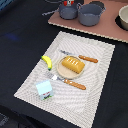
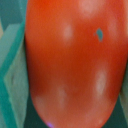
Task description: Interact with the objects in diverse but meaningful ways.
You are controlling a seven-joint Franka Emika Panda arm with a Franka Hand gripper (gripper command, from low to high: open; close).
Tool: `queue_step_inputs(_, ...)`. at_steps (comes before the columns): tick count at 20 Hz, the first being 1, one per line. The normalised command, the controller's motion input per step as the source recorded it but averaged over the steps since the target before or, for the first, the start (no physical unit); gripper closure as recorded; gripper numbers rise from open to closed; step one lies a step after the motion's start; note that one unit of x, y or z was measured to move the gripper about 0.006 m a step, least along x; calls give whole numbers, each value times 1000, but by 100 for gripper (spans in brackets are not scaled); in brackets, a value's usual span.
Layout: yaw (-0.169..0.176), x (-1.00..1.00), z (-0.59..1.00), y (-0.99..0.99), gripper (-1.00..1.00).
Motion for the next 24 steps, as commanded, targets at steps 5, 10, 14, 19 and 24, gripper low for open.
queue_step_inputs(5, 0, 0, -132, 165, 100)
queue_step_inputs(10, 0, 0, -171, 173, 100)
queue_step_inputs(14, 0, 0, -176, 242, 100)
queue_step_inputs(19, 0, 0, -215, 240, 100)
queue_step_inputs(24, 0, 15, -59, 260, -100)
